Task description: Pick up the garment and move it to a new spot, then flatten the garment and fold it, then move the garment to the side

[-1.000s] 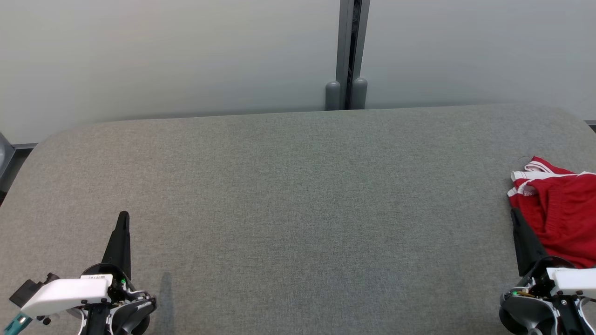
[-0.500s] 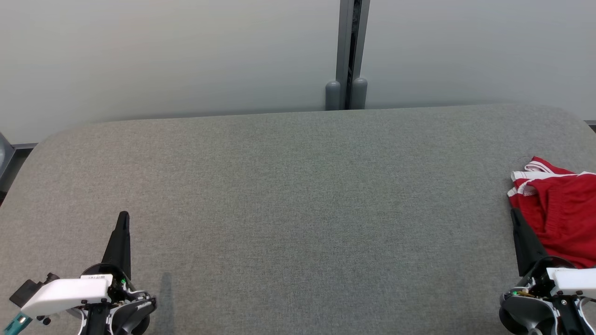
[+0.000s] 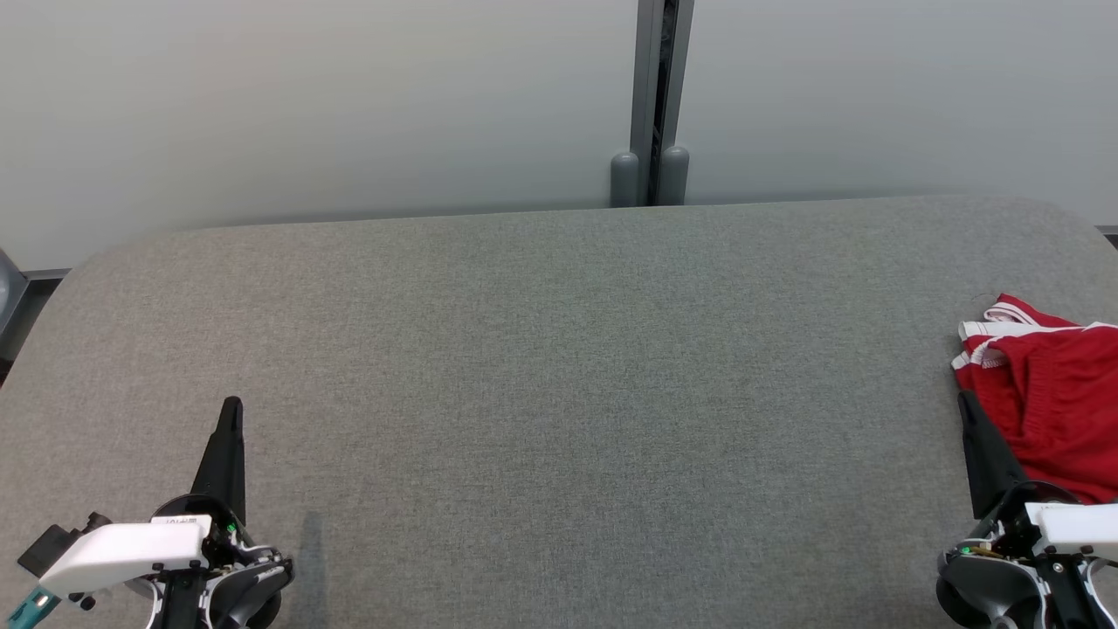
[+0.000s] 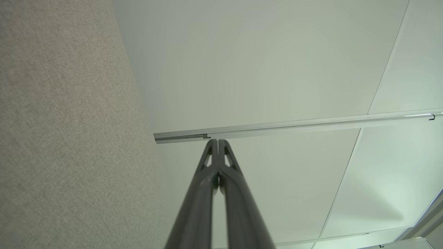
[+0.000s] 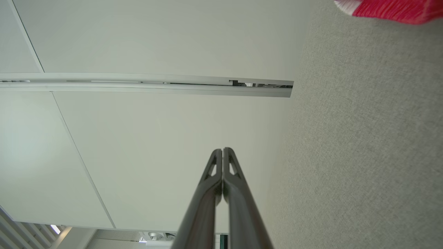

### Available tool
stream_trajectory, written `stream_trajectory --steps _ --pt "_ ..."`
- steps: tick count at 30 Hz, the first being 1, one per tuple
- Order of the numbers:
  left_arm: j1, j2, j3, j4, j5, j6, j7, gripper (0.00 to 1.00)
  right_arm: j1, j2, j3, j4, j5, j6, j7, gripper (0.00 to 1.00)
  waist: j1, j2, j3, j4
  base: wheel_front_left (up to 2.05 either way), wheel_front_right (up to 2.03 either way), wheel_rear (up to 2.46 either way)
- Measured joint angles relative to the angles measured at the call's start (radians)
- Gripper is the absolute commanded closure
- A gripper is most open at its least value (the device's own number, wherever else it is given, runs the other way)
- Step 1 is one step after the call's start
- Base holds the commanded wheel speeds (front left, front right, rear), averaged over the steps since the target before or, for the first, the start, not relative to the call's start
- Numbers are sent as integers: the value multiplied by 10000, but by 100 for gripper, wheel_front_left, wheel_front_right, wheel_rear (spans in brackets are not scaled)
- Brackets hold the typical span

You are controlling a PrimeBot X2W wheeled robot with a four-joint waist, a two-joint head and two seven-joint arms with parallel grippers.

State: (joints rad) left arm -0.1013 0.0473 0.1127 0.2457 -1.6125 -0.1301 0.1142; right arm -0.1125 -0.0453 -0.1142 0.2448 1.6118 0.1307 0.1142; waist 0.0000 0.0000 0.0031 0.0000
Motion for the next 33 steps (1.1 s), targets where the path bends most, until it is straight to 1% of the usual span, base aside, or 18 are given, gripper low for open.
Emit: stream_trajectory --steps 33 --pt "0 0 2 -2 0 0 0 100 1 0 0 -2 0 0 -2 100 0 0 0 0 0 0 0"
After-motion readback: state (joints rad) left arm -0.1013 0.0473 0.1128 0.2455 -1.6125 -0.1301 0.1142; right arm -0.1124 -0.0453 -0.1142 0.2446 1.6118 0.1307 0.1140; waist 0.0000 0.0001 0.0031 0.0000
